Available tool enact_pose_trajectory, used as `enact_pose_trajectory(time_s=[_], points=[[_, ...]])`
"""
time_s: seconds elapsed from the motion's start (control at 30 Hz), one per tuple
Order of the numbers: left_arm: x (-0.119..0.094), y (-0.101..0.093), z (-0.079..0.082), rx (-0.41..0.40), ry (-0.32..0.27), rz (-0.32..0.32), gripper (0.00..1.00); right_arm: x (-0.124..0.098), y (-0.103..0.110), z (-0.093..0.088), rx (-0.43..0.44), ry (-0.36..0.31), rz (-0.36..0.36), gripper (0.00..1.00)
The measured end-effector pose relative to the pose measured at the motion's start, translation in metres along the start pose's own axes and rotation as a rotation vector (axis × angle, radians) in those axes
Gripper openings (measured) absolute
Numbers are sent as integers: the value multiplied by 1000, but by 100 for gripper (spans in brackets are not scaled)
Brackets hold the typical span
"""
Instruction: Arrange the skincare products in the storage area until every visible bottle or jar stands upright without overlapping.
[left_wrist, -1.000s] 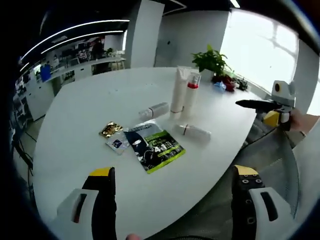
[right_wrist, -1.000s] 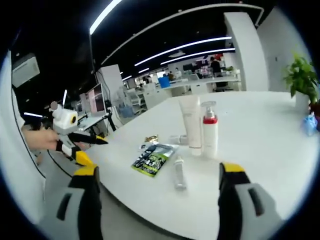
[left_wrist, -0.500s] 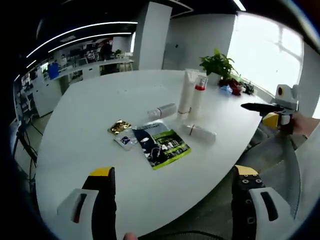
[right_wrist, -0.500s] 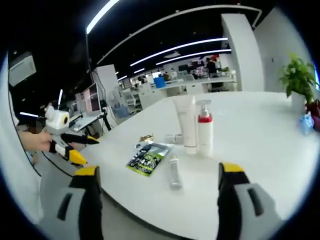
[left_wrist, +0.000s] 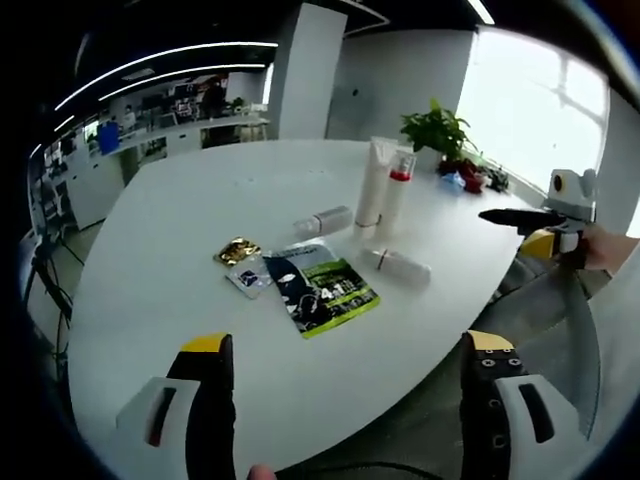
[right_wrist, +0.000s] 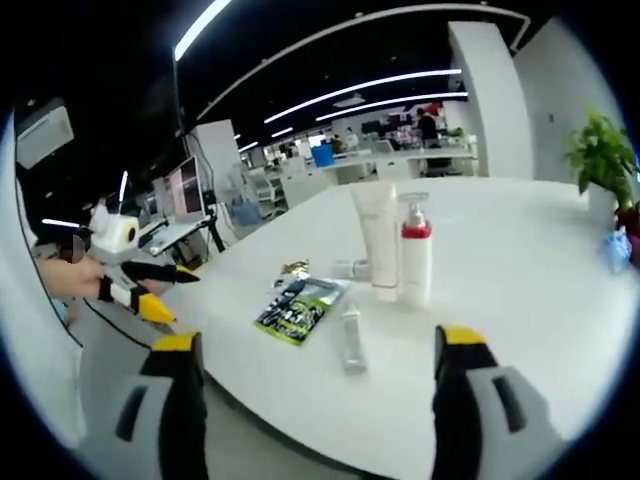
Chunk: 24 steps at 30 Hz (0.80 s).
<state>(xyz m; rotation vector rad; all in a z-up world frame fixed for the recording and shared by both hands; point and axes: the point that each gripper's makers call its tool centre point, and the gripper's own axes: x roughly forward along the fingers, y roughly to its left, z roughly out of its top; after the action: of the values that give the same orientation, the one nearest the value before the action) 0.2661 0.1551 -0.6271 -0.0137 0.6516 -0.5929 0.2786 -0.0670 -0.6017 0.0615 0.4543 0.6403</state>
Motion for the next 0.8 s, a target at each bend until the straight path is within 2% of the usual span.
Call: enact_pose_trajectory(time_s=[0.1, 0.4, 0.8], points=[[0, 0, -1, -4, -1, 1, 91, 3, 0, -5, 2, 42, 6, 93], [1, 5, -2, -15, 4, 5, 90, 30, -6, -3, -30, 92, 24, 91], [5, 10, -5, -24, 18, -4, 90, 64, -22, -16, -60, 205, 18, 77]])
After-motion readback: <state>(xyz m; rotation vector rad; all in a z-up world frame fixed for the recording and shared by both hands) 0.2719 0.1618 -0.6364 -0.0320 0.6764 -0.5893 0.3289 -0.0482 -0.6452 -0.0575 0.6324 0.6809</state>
